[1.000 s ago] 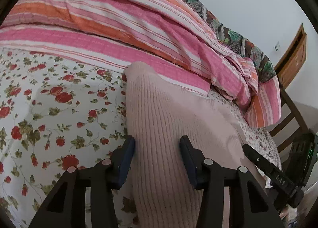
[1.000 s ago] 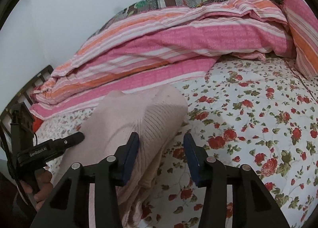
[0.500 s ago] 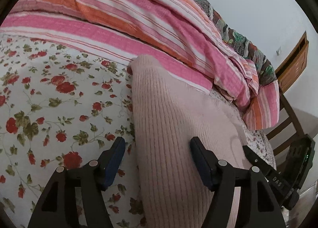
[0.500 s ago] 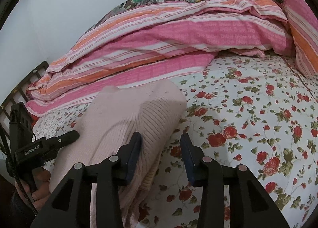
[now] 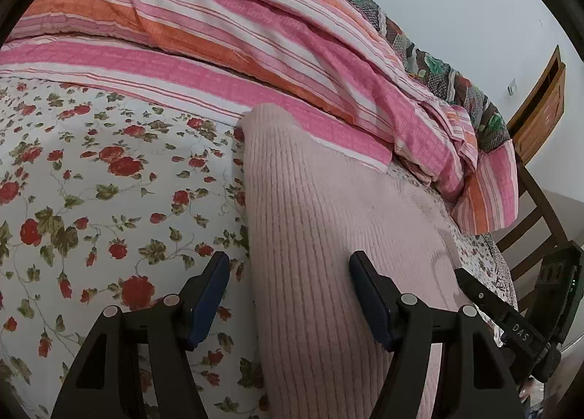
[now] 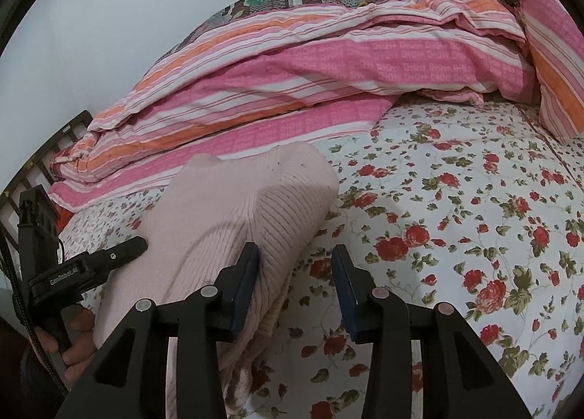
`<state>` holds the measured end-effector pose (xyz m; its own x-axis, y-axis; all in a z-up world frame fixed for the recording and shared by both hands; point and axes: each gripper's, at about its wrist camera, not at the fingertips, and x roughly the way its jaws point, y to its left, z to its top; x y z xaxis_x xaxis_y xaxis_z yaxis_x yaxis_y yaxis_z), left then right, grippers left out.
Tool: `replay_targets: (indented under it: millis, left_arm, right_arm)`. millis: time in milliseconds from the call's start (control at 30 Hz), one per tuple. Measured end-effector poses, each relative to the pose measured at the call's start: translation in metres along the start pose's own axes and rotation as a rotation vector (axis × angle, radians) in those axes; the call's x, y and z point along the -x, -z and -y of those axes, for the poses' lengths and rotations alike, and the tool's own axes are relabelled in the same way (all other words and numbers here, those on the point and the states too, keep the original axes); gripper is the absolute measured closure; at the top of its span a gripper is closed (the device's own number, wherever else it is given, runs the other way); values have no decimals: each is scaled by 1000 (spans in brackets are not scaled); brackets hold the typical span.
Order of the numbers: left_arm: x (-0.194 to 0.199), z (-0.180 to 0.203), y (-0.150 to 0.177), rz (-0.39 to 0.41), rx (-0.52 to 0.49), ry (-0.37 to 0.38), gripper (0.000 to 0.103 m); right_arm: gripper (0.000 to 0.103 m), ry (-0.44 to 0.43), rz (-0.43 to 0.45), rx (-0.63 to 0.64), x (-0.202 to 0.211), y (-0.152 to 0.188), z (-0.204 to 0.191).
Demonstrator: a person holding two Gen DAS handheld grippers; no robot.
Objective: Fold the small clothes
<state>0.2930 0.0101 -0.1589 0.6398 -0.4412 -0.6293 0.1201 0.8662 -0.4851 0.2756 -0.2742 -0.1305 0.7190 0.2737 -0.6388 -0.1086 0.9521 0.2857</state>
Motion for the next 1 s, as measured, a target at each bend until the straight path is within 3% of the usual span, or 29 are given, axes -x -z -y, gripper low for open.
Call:
replay_targets:
  millis: [800, 1000]
  left_arm:
    - [2, 7, 0, 10, -46, -12, 37]
    - [7, 6, 3, 10, -60, -7, 37]
  right_arm:
    - [62, -34, 10, -34, -4, -3, 1]
    - [61, -56, -16, -92, -13, -7, 5]
